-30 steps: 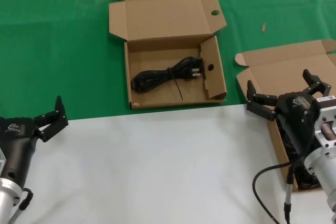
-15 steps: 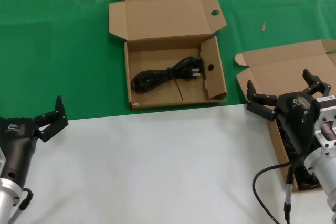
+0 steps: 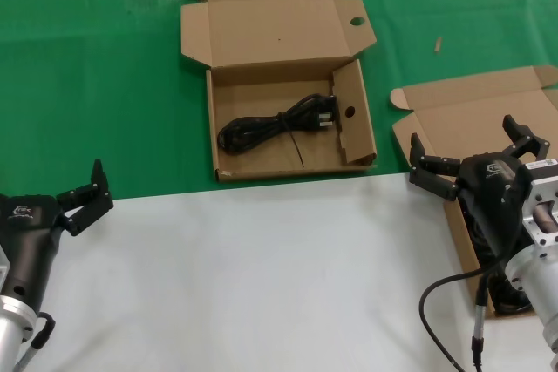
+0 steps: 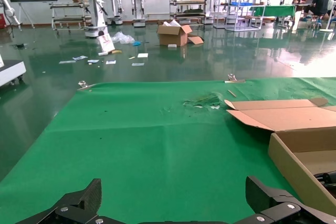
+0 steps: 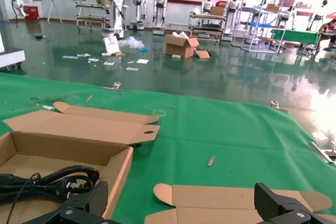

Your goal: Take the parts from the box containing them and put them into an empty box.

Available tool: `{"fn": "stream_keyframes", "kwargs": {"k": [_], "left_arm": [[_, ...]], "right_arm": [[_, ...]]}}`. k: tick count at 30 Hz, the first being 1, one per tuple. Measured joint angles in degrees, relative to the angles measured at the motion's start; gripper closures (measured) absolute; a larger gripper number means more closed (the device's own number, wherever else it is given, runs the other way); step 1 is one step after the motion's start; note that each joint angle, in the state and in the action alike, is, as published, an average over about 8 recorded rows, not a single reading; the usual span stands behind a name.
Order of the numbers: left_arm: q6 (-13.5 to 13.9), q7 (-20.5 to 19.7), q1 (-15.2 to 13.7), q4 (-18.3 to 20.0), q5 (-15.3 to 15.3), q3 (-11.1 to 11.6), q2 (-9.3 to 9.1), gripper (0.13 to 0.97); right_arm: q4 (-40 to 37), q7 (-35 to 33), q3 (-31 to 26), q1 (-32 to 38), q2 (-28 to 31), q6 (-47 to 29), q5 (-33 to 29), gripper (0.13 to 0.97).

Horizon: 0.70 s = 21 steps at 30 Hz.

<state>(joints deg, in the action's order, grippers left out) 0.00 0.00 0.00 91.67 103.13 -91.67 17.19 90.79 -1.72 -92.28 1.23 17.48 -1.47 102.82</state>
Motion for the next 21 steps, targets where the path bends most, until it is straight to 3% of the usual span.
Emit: {"fn": "stream_keyframes", "kwargs": {"k": [21], "left_arm": [[0.00,0.00,0.00,0.00,0.00,0.00,0.00,0.132]], "right_arm": [[0.00,0.00,0.00,0.00,0.00,0.00,0.00,0.129]]}}
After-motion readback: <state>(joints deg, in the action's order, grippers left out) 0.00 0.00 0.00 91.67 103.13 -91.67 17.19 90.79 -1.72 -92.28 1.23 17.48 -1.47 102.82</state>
